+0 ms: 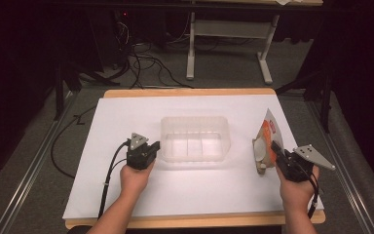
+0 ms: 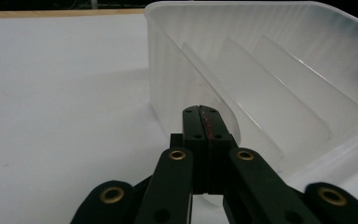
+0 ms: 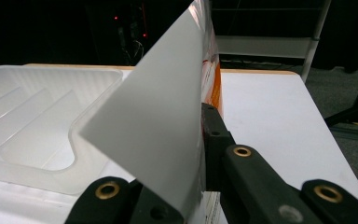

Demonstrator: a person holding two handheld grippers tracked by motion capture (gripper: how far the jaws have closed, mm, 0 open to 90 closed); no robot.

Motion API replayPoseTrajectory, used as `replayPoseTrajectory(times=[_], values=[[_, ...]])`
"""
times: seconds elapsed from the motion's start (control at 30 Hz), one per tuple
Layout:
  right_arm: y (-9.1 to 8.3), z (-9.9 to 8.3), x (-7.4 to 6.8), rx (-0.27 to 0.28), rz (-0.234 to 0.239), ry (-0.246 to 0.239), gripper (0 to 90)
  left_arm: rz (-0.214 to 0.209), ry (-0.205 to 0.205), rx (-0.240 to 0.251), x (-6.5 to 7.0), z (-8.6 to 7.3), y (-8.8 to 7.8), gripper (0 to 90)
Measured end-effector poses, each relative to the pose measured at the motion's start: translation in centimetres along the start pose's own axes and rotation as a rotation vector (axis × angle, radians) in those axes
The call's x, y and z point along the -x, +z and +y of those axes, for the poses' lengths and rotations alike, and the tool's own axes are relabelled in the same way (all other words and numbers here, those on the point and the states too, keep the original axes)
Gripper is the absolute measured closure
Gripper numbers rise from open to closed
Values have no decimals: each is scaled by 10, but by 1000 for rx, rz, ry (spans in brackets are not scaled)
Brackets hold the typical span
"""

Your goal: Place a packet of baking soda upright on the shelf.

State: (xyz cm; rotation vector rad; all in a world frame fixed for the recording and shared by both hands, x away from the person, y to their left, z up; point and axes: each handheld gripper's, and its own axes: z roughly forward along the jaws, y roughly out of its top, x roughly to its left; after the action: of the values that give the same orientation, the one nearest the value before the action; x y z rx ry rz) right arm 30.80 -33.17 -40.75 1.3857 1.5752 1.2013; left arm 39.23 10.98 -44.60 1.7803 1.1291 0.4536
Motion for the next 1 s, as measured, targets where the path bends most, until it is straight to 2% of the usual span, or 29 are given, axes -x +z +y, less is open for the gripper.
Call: replayPoseTrajectory(times=[0.13,0.27,0.37,0.43,0.47,0.53,0.63,0.73,0.77,0.9,1.0], values=[[0,0,1,-2,-1,-1,900,-7,3,-5,3,-3,-2,900],[0,1,-2,0,-1,-11,900,20,-6,7,0,-3,-11,900],[-2,4,-5,7,1,-28,900,9,-17,14,-12,2,-25,780],[-4,5,-7,16,-1,-37,900,-17,-41,-20,-22,6,-36,638],[-6,6,-7,22,-1,-41,900,-10,-33,-23,-25,7,-42,547],[-7,7,-7,29,1,-49,900,16,26,-14,-29,3,-53,468],[-9,9,-6,40,2,-54,900,56,123,-8,-39,-12,-61,411],[-10,11,-7,46,1,-61,900,91,185,-43,-48,-17,-59,404],[-11,12,-8,50,1,-62,900,94,187,-39,-51,-16,-59,391],[-14,15,-10,63,4,-66,900,68,117,-35,-60,-16,-56,388],[-16,19,-11,82,19,-51,900,64,130,-27,-59,-16,-56,382]])
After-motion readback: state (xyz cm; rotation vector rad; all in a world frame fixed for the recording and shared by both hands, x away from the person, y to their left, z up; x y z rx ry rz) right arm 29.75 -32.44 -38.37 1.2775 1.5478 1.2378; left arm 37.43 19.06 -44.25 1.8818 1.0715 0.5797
